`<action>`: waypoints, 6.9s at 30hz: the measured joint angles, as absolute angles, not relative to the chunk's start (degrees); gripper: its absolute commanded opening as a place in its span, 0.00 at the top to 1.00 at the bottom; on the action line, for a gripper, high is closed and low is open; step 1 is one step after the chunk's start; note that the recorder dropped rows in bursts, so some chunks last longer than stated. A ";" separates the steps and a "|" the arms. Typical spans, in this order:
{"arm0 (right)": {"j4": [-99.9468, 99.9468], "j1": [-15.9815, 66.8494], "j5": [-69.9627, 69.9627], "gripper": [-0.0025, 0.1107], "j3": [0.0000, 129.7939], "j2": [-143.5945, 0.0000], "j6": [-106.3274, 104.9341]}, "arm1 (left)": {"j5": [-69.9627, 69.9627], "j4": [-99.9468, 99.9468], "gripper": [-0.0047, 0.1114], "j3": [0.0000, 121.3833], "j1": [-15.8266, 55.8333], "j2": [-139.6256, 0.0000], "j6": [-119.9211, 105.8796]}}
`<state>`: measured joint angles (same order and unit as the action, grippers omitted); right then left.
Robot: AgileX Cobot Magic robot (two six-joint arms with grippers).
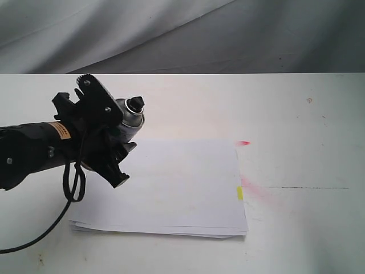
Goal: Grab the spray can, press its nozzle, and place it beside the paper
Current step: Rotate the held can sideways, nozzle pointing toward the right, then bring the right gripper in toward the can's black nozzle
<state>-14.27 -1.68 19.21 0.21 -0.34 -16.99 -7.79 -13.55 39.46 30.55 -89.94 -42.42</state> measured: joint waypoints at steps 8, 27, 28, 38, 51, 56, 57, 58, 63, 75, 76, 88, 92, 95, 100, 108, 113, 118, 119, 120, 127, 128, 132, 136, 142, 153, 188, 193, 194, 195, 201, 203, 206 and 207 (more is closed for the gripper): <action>-14.27 -1.68 19.21 0.98 0.21 -0.34 -16.99 | -10.10 -18.48 0.96 39.46 30.69 -91.70 -50.11; -14.27 -1.68 19.21 0.98 0.21 -0.34 -16.99 | -9.55 -6.45 0.96 39.46 30.69 -91.70 -45.09; -14.27 -1.68 19.21 0.98 0.21 -0.34 -16.99 | -9.39 -3.42 0.96 39.46 30.69 -91.70 -42.71; -14.27 -1.68 19.21 0.98 0.21 -0.34 -16.99 | 6.84 29.07 0.96 44.37 30.69 -91.70 -14.69; -14.27 -1.68 19.21 0.98 0.21 -0.34 -16.99 | 21.47 75.61 0.96 50.16 33.53 -93.57 25.39; -14.27 -1.68 19.21 0.98 0.21 -0.34 -16.99 | 24.83 82.78 0.96 50.16 37.43 -97.65 32.36; -14.27 -1.68 19.21 0.98 0.21 -0.34 -16.99 | 26.63 84.54 0.96 50.16 38.22 -98.56 34.83; -14.27 -1.68 19.21 0.98 0.21 -0.34 -16.99 | 28.53 86.33 0.96 50.16 39.00 -99.36 37.51; -14.27 -1.68 19.21 0.98 0.21 -0.34 -16.99 | 33.52 92.32 0.96 50.16 42.41 -101.16 45.81; -14.27 -1.68 19.21 0.98 0.21 -0.34 -16.99 | 42.62 95.35 0.96 50.15 47.64 -105.76 51.45; -14.27 -1.68 19.21 0.98 0.21 -0.34 -16.99 | 42.47 95.35 0.96 50.15 47.76 -105.86 51.59; -14.27 -1.68 19.21 0.98 0.21 -0.34 -16.99 | 44.51 95.17 0.96 50.15 48.01 -105.86 52.04; -14.27 -0.69 19.21 0.98 0.21 -0.34 -16.99 | 44.51 95.17 0.96 50.15 48.01 -105.86 52.04; -14.27 0.00 19.21 0.98 0.21 -0.34 -16.99 | 44.51 95.17 0.96 50.15 48.01 -105.86 52.04; -14.27 0.00 19.21 0.98 0.21 -0.34 -16.99 | 44.51 95.17 0.96 50.15 48.01 -105.86 52.50; -13.90 0.00 19.21 0.98 0.21 -0.34 -17.25 | 44.51 95.17 0.96 50.15 48.01 -105.86 52.74; -11.93 0.00 15.29 0.98 0.21 -0.34 -17.84 | 44.51 95.08 0.96 50.15 48.01 -105.86 53.10; -17.33 0.00 8.25 0.98 0.21 -0.34 -17.84 | 44.51 95.08 0.96 50.15 48.01 -105.86 53.31; -18.62 0.00 7.35 0.98 0.21 -0.34 -17.84 | 44.51 95.08 0.96 50.15 48.01 -105.86 53.31; -19.67 0.00 6.73 0.98 0.21 -0.34 -17.84 | 44.51 95.08 0.96 50.15 48.01 -105.86 53.31; -22.60 0.00 3.77 0.98 0.21 -0.34 -17.00 | 43.42 95.08 0.96 50.15 48.01 -105.86 53.31; -23.61 0.00 3.17 0.98 0.21 -0.34 -16.47 | 42.97 95.08 0.96 50.15 48.01 -105.86 53.31; -29.67 0.00 1.72 0.98 0.21 -0.34 -13.02 | 42.41 95.08 0.96 50.15 48.01 -105.86 53.31; -36.03 0.00 1.61 0.98 0.21 -0.34 -10.35 | 42.25 95.08 0.96 50.15 48.01 -105.86 53.31; -38.92 -0.03 8.23 0.98 2.33 -3.00 -9.49 | 42.25 95.08 0.96 50.15 48.01 -105.86 53.31; -39.64 -0.03 24.20 0.98 28.54 -34.91 -23.67 | 42.11 95.08 0.96 50.15 48.01 -105.86 53.31; -78.93 10.41 62.55 0.98 73.67 -115.09 -84.67 | 42.11 93.47 0.96 50.15 48.01 -105.86 53.31; -79.15 11.76 62.30 0.98 73.67 -115.09 -85.59 | 42.11 93.47 0.96 50.15 48.01 -105.86 53.31; -79.15 11.90 62.30 0.98 73.67 -115.09 -86.03 | 42.11 93.47 0.96 50.15 48.01 -105.86 53.31; -79.15 12.02 62.30 0.98 73.67 -115.09 -86.35 | 42.11 93.47 0.96 50.15 48.01 -105.86 53.31; -76.04 13.11 62.08 0.98 73.76 -115.09 -88.91 | 42.11 93.47 0.96 50.15 48.01 -105.86 53.31; -75.33 13.97 61.63 0.98 73.76 -115.09 -89.17 | 42.11 93.47 0.96 50.15 48.01 -105.86 53.31; -75.67 14.94 60.80 0.98 73.76 -115.09 -91.06 | 42.11 93.47 0.96 50.15 48.01 -105.86 53.31; -75.79 15.17 60.57 0.98 73.76 -115.09 -91.34 | 42.11 93.47 0.96 50.15 48.01 -105.86 53.31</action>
<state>-75.79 15.17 60.57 73.76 -115.09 -91.34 42.11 93.47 50.15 48.01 -105.86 53.31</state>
